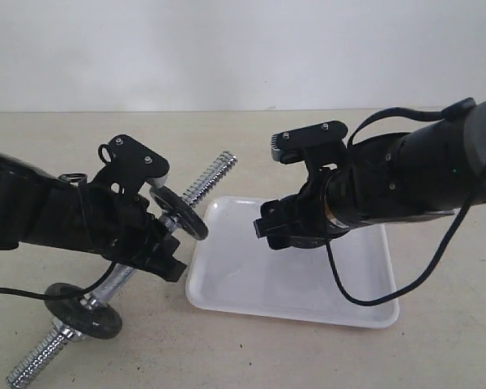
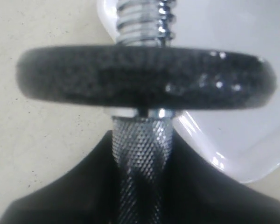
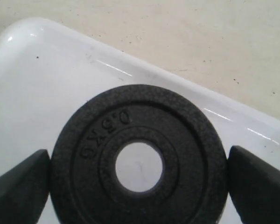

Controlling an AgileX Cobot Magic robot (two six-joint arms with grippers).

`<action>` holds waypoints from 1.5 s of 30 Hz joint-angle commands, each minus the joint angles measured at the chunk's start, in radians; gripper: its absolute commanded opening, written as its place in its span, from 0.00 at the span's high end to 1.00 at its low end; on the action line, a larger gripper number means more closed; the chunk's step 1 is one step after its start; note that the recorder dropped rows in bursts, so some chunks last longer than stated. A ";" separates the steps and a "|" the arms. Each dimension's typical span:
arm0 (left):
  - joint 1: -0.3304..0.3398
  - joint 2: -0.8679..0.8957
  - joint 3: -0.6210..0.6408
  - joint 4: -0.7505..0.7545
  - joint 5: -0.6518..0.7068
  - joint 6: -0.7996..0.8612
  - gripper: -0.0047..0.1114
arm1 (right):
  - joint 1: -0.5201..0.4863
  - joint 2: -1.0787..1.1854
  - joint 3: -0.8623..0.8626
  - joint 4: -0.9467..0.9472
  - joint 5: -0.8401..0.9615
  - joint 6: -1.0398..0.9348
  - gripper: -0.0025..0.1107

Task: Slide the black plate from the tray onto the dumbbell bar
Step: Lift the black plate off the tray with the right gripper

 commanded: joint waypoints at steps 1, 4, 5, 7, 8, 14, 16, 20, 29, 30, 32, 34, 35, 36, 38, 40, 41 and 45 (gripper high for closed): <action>-0.002 -0.049 -0.019 -0.008 0.018 0.011 0.92 | 0.001 -0.023 -0.007 0.008 -0.015 -0.019 0.98; -0.002 -0.049 -0.019 -0.008 -0.009 0.011 0.92 | -0.001 -0.023 -0.007 0.040 -0.019 -0.042 0.98; -0.002 -0.049 -0.019 -0.008 -0.019 0.011 0.92 | -0.001 -0.023 -0.007 0.044 -0.019 -0.054 0.98; -0.002 -0.049 -0.015 -0.005 -0.034 0.011 0.92 | -0.001 -0.023 -0.007 0.049 -0.019 -0.058 0.98; -0.002 -0.049 -0.011 0.000 -0.037 0.011 0.92 | -0.001 -0.023 -0.007 0.053 -0.021 -0.058 0.98; -0.002 -0.050 0.019 0.026 -0.054 0.011 0.92 | -0.008 -0.023 -0.007 0.068 -0.075 -0.058 0.98; -0.002 -0.059 0.026 0.026 -0.057 0.011 0.92 | -0.032 -0.023 -0.007 0.102 -0.138 -0.061 0.98; -0.002 -0.109 0.039 0.029 -0.066 0.011 0.92 | -0.073 -0.023 -0.007 0.132 -0.228 -0.061 0.98; -0.002 -0.229 0.065 0.030 -0.192 0.052 0.92 | -0.115 -0.023 -0.007 0.126 -0.325 -0.038 0.98; -0.002 -0.237 0.069 0.030 -0.198 0.055 0.92 | -0.126 -0.023 -0.007 0.119 -0.340 -0.021 0.98; -0.002 -0.247 0.073 0.030 -0.207 0.057 0.92 | -0.143 -0.023 -0.007 0.080 -0.386 0.041 0.98; -0.002 -0.247 0.073 0.032 -0.207 0.057 0.92 | -0.178 -0.023 -0.007 -0.049 -0.495 0.201 0.98; -0.002 -0.247 0.073 0.032 -0.207 0.057 0.92 | -0.204 -0.023 -0.007 -0.118 -0.574 0.285 0.98; -0.002 -0.247 0.073 0.032 -0.207 0.057 0.92 | -0.234 -0.023 -0.007 -0.193 -0.651 0.375 0.98; -0.002 -0.247 0.073 0.033 -0.211 0.057 0.92 | -0.290 -0.023 -0.007 -0.295 -0.740 0.468 0.98; -0.002 -0.247 0.073 0.033 -0.211 0.057 0.92 | -0.344 -0.023 -0.007 -0.422 -0.785 0.572 0.98; -0.002 -0.247 0.073 0.033 -0.211 0.057 0.92 | -0.363 -0.023 -0.007 -0.468 -0.807 0.605 0.98; -0.002 -0.247 0.076 0.033 -0.211 0.073 0.92 | -0.446 -0.023 -0.007 -0.536 -1.002 0.617 0.98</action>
